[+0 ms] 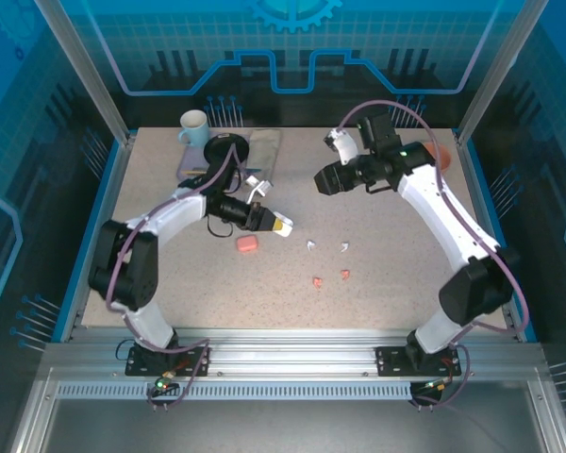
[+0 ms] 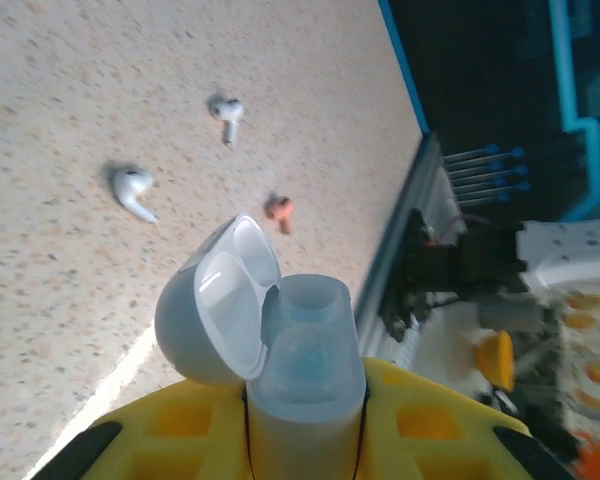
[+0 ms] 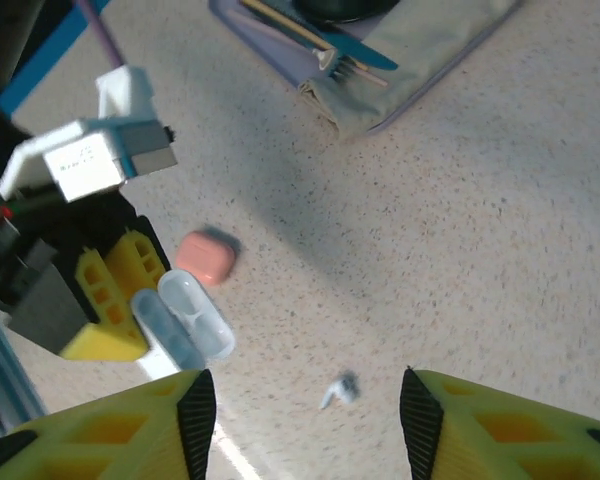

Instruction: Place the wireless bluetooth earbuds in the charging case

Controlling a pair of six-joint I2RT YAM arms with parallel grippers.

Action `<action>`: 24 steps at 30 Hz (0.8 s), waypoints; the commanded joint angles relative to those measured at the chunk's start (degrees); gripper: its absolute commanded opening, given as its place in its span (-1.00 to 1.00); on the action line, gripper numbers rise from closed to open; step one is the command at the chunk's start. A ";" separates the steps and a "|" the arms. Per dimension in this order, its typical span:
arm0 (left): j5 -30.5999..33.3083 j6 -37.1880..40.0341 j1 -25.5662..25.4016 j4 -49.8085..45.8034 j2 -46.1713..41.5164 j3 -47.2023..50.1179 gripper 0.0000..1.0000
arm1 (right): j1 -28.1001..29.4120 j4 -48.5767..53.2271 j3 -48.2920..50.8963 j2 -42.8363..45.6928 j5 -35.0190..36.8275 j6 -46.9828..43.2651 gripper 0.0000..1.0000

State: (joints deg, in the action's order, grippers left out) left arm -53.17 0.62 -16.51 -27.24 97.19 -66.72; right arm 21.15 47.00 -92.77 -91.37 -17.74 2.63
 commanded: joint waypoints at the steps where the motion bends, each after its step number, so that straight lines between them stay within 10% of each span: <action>1: 8.98 -5.84 -1.97 23.23 -7.66 8.92 -1.00 | 1.04 0.00 6.71 3.30 4.78 12.00 0.10; 10: 24.86 -4.65 -7.13 64.70 -20.62 35.54 -1.00 | 6.39 -2.18 23.22 7.76 14.47 26.24 0.13; 24: 34.86 -3.05 -11.84 87.59 -18.72 46.77 -1.00 | 13.82 -3.10 21.82 -4.23 23.66 43.57 0.18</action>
State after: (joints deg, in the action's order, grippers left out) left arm -19.25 -3.99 -27.68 51.00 77.45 -20.62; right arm 34.17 43.88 -68.40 -94.15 3.27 41.17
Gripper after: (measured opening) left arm 0.244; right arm 0.587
